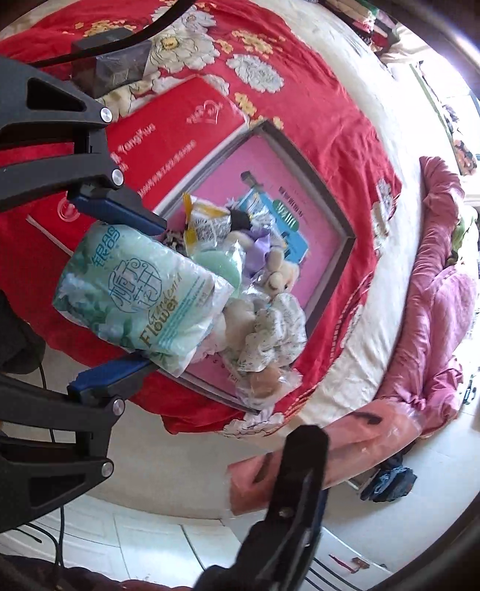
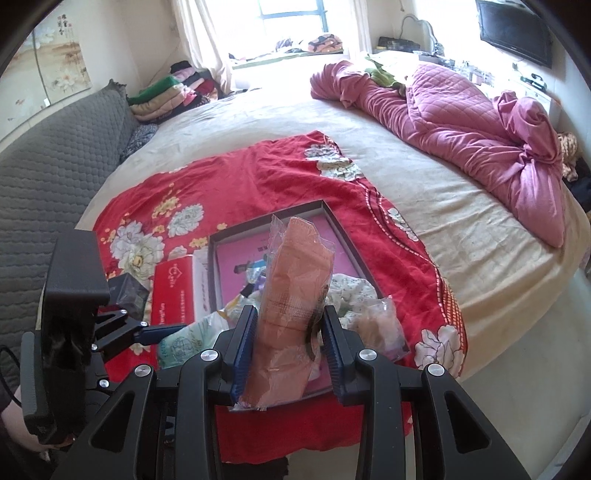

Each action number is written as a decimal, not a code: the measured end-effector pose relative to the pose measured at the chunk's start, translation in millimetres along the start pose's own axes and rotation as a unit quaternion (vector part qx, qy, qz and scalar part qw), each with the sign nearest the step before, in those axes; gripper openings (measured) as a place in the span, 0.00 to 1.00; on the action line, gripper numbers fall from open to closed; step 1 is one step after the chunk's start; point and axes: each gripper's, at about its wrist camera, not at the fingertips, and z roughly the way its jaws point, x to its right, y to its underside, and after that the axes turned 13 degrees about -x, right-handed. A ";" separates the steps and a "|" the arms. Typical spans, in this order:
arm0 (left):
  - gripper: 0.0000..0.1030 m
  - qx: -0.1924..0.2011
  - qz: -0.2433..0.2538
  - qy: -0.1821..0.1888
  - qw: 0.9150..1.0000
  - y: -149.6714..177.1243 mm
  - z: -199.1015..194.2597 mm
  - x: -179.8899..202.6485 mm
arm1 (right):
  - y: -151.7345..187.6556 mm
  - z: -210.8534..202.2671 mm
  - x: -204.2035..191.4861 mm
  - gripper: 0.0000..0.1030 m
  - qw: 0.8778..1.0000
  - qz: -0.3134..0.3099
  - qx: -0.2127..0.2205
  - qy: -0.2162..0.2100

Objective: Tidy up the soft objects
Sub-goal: 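Carry the tissue packet and pink bagged item over the pink tray with both tools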

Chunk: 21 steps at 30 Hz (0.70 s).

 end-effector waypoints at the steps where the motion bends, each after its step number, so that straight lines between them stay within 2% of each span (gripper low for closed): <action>1: 0.62 -0.002 0.004 -0.001 1.000 -1.5 2.7 1.0 | -1.2 2.8 1.6 0.35 1.000 0.001 -0.002 0.001; 6: 0.62 -0.016 0.008 0.002 1.000 -9.6 19.6 3.7 | -7.8 23.6 9.2 0.35 1.000 -0.002 -0.022 0.002; 15: 0.62 -0.014 0.010 0.002 1.000 -15.1 31.8 3.6 | -14.8 54.4 25.7 0.35 0.999 0.009 -0.041 0.003; 19: 0.62 -0.017 0.023 -0.017 0.999 -15.6 37.8 6.3 | -16.7 62.1 31.0 0.35 0.999 0.012 -0.043 0.002; 21: 0.62 -0.020 0.024 -0.014 0.999 -16.5 40.4 6.4 | -19.0 65.3 30.8 0.35 0.999 0.011 -0.044 0.003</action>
